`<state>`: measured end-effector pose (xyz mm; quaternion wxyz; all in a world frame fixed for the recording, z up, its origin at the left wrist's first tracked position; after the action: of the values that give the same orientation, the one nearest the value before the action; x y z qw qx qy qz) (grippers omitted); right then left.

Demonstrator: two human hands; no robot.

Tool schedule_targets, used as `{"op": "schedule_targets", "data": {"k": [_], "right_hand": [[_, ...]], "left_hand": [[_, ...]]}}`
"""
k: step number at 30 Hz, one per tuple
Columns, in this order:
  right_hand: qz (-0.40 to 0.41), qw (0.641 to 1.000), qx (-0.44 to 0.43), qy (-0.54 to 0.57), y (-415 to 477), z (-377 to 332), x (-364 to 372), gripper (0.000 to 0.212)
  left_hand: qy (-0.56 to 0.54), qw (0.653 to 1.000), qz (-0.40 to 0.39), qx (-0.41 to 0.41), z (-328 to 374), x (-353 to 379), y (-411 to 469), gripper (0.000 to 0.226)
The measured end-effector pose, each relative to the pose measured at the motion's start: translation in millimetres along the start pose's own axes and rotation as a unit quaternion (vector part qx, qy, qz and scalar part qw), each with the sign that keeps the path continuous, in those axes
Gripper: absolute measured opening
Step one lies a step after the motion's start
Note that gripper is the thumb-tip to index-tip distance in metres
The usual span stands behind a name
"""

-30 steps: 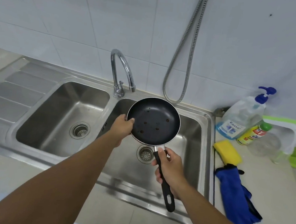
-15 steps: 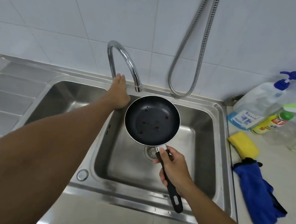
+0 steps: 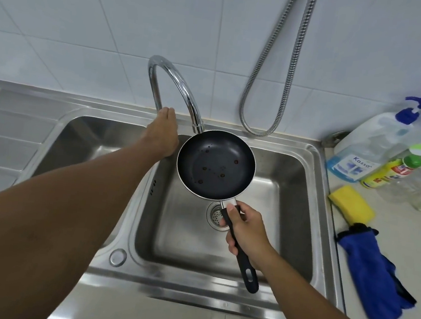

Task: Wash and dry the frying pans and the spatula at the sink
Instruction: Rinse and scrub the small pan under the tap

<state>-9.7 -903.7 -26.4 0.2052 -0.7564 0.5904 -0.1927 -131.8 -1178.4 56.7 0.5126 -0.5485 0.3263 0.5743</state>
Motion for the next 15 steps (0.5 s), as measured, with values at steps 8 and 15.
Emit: {"op": "schedule_targets", "data": {"k": [8,15], "right_hand": [[0.002,1.0,0.005,0.026,3,-9,12,0.03],[0.007,0.999,0.009,0.032,4,-9,13,0.029]], "left_hand": [[0.062,0.997,-0.007,0.034,6,-8,-22,0.068],[0.024,1.0,-0.013,0.015,1,-8,-30,0.06]]}}
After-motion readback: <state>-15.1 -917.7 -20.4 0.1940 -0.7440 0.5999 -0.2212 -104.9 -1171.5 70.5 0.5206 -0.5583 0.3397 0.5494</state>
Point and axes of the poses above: each hand's wrist, its own y-axis towards the middle knuckle, its own x-axis out of the palm, z = x × y, the point moved 10 cm from there along y, towards the middle knuckle, and after that the axes turned 8 degrees about y, right-handed, at the moved point
